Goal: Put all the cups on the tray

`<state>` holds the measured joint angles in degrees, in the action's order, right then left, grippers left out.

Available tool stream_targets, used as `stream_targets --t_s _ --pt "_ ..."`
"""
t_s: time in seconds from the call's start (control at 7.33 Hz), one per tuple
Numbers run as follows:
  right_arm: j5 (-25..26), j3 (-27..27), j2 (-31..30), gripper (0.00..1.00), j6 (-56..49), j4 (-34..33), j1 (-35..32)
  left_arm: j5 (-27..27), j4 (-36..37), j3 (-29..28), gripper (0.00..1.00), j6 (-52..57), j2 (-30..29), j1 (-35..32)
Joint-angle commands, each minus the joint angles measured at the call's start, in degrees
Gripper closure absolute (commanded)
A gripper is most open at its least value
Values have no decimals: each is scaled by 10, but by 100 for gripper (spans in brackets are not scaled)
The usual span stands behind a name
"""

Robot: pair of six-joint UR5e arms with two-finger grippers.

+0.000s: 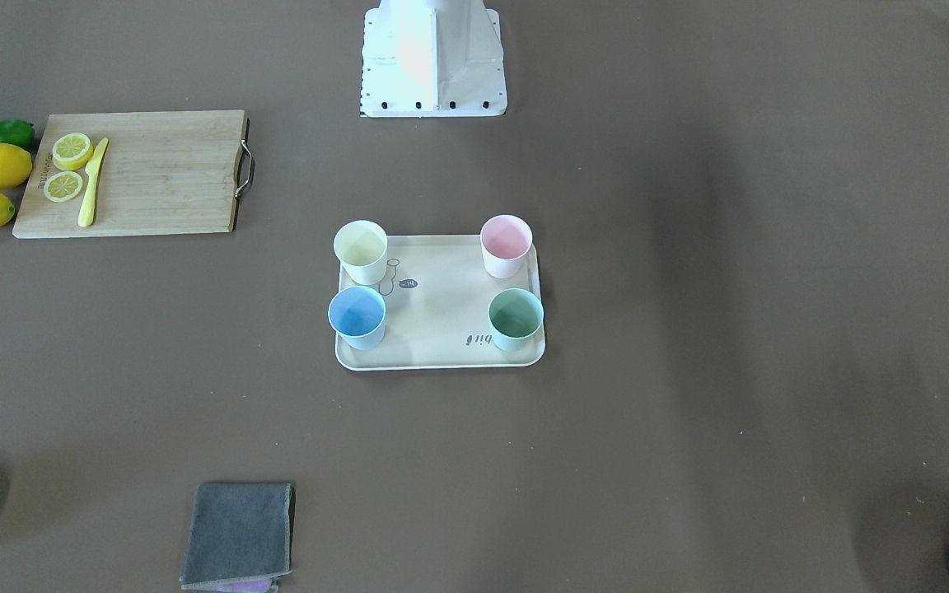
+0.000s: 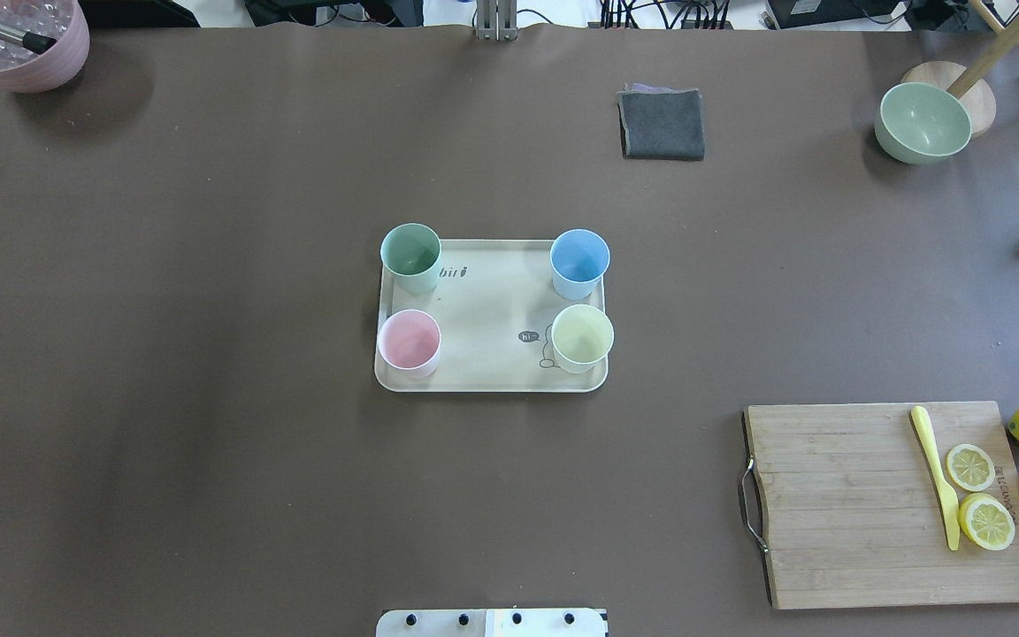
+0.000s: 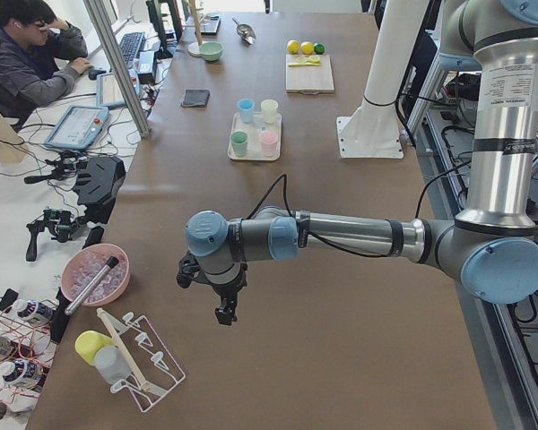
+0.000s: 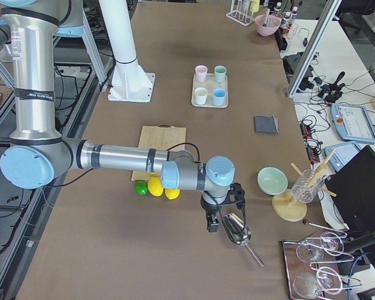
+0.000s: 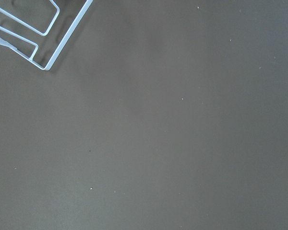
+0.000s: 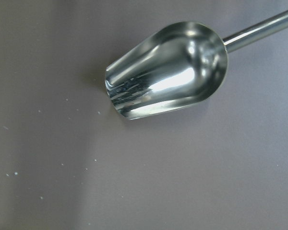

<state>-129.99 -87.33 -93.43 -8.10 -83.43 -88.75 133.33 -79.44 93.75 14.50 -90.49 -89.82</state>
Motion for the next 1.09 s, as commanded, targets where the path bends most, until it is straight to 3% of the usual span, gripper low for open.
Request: stream_targets --t_s 0.0,0.14,0.41,0.95 --pt "-20 6 -26 0 2 55 -16 0 0 1 2 0 1 0" --pt "-18 -5 -20 0 1 24 -15 0 0 1 2 0 2 -1" --pt "-6 -104 -25 0 0 -105 -7 0 0 1 2 0 3 -1" --pt "4 -108 -31 0 -1 -105 -6 6 -2 -2 2 0 20 -8"
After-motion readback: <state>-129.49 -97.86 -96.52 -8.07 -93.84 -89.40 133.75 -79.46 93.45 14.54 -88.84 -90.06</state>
